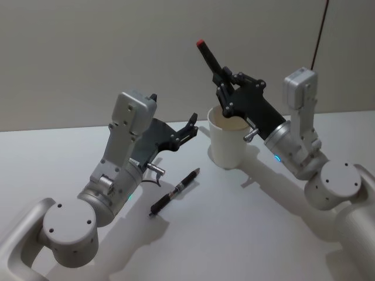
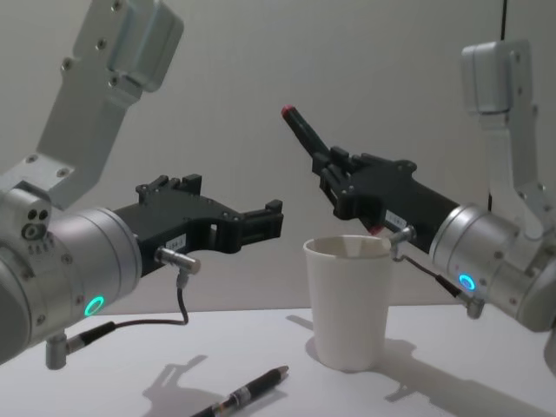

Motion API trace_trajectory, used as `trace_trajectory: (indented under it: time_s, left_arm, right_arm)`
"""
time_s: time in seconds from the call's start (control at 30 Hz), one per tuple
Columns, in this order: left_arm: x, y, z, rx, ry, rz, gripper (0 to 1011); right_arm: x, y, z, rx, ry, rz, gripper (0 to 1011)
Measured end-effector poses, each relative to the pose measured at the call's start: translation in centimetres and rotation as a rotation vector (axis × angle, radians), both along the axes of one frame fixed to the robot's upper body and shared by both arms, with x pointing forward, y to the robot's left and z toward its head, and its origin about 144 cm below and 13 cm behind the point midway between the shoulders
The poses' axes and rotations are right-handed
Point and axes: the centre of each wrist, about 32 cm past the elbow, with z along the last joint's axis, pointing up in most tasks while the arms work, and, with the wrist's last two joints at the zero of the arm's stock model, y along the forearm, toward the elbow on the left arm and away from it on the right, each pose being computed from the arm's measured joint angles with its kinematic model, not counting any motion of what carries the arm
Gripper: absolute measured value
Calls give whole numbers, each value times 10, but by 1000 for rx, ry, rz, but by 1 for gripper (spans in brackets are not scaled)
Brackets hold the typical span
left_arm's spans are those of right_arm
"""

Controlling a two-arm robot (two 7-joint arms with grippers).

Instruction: Place the pen into the pen holder.

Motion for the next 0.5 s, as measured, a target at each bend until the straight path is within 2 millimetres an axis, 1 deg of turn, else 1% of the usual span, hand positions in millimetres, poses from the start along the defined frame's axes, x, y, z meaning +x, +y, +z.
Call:
trace_trajectory:
  time_s: [0.5]
  left_arm:
    - [0, 0, 0, 0, 0, 0, 1001]
  right_arm:
    - [7, 7, -7, -17, 13, 2, 178]
